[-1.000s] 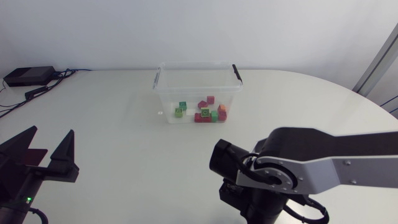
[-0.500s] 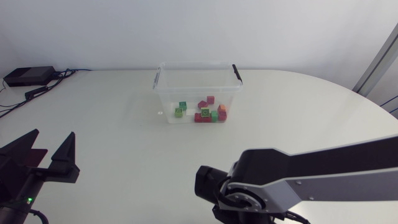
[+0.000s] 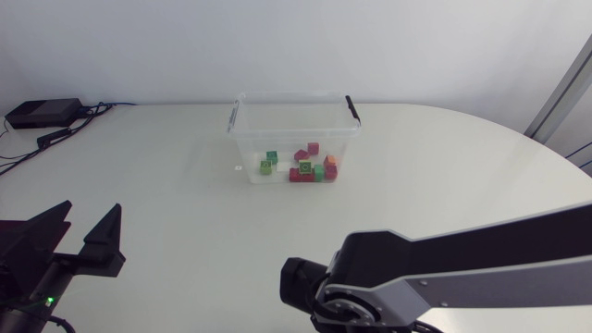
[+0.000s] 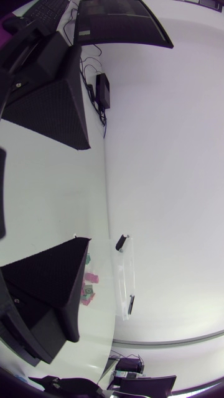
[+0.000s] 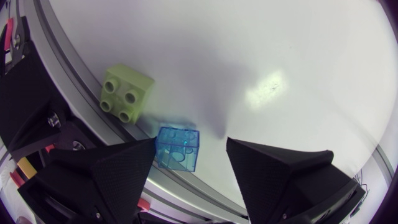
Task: Pick up the duplo bricks and place them in the container
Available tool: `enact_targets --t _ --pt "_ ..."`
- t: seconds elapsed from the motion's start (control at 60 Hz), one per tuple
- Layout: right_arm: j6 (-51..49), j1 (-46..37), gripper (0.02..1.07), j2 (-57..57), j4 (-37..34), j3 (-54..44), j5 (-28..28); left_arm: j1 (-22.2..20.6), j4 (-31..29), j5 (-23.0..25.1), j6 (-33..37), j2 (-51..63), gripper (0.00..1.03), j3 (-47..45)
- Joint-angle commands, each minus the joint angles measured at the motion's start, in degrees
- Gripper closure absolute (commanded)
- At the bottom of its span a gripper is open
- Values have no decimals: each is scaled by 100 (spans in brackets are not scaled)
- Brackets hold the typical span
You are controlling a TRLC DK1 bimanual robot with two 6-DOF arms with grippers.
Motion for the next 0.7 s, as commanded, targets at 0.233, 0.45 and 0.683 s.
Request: enact_targets --t 0.233,0.45,0.683 --pt "142 -21 68 98 -52 -36 334 -43 -14 36 -98 -39 5 -91" --pt "89 -478 70 -403 -386 290 782 -52 -14 36 -98 -39 5 -91" --pt "-183 -1629 70 -930 -905 2188 1406 -52 -14 36 -98 -39 5 -91"
